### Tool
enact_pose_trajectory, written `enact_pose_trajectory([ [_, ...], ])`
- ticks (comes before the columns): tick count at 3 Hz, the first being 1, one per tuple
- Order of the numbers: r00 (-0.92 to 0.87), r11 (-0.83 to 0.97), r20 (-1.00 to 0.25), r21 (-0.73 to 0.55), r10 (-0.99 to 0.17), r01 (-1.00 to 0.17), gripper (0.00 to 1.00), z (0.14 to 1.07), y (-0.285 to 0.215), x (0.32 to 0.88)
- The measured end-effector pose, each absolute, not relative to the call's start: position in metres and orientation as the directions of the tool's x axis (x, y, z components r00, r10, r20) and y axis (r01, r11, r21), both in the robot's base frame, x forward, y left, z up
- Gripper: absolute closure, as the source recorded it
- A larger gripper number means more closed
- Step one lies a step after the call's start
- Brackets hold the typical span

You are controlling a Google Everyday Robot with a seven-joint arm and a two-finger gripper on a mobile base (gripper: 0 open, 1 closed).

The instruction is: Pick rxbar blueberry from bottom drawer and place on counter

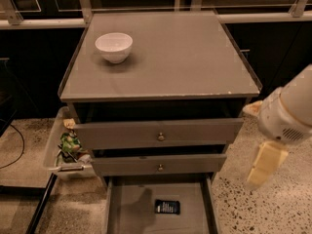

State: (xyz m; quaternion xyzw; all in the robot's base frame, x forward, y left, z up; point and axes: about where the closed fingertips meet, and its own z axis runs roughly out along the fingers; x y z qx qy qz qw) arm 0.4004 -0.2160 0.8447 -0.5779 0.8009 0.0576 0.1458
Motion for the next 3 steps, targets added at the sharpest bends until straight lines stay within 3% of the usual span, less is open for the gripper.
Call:
enact_pose_trajectory([
  [3, -0.168, 0.235, -0.405, -0.12, -0.899, -0.965, 0.0, 0.664, -0.225, 0.402],
])
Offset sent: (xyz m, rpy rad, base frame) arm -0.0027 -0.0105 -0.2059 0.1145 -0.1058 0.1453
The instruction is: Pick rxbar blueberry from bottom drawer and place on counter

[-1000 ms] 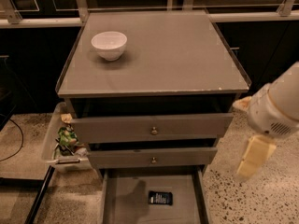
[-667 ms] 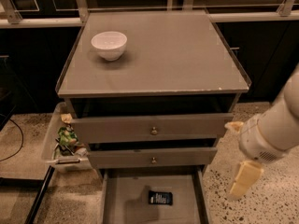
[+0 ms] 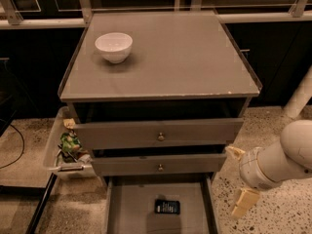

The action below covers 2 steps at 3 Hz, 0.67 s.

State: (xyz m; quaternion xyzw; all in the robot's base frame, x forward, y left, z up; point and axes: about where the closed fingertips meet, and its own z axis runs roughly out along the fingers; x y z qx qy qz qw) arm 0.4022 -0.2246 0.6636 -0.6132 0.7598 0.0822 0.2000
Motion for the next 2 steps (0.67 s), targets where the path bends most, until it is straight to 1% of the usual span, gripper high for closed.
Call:
enact_pose_trajectory([
  [1, -0.168, 0.234, -0.405, -0.12, -0.899, -0.965, 0.0, 0.664, -0.225, 0.402],
  [2, -0.183, 0.237, -0.434, -0.073, -0.882, -0.969, 0.0, 0.647, -0.223, 0.402],
])
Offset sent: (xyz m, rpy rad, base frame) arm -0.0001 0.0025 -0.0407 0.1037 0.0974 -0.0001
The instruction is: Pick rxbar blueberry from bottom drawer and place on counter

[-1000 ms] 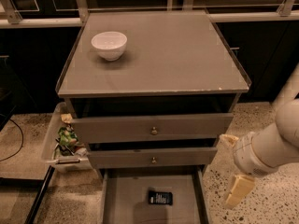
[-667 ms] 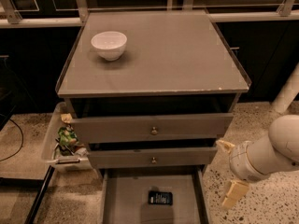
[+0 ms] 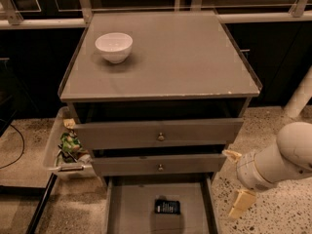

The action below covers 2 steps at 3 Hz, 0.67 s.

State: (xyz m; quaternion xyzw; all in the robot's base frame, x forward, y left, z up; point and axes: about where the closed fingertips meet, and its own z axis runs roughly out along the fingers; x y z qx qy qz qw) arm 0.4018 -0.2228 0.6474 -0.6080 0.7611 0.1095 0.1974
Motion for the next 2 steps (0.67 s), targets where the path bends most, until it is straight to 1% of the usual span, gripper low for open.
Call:
enact_pose_trajectory([
  [1, -0.188, 0.233, -0.483, -0.034, -0.855, -0.972, 0.0, 0.597, -0.22, 0.405],
  [2, -0.172, 0.223, -0.545, -0.029, -0.821, -0.974, 0.0, 0.539, -0.215, 0.417],
])
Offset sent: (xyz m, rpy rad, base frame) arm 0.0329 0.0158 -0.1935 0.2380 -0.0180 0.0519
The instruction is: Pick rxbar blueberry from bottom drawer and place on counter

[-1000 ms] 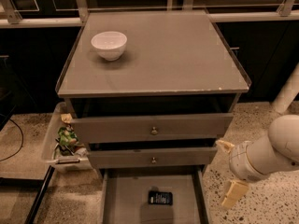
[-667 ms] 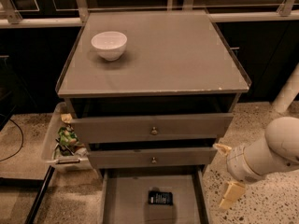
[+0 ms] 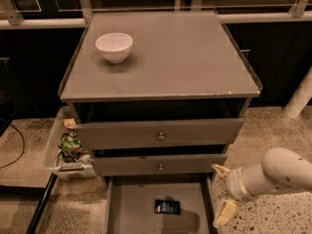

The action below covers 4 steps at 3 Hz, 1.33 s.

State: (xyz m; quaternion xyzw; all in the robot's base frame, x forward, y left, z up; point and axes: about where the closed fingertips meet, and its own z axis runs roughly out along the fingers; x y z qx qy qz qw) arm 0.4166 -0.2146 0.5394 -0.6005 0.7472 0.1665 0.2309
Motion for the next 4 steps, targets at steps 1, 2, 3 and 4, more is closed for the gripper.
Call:
enact_pose_trajectory([
  [1, -0.121, 0.184, -0.602, -0.045, -0.789, -0.982, 0.0, 0.485, -0.202, 0.427],
  [2, -0.095, 0.146, -0.641, -0.026, -0.761, -0.989, 0.0, 0.431, -0.185, 0.431],
  [3, -0.095, 0.146, -0.641, -0.026, -0.761, -0.989, 0.0, 0.431, -0.185, 0.431],
  [4, -0.117, 0.167, -0.656, -0.014, -0.745, -0.986, 0.0, 0.4, -0.181, 0.43],
])
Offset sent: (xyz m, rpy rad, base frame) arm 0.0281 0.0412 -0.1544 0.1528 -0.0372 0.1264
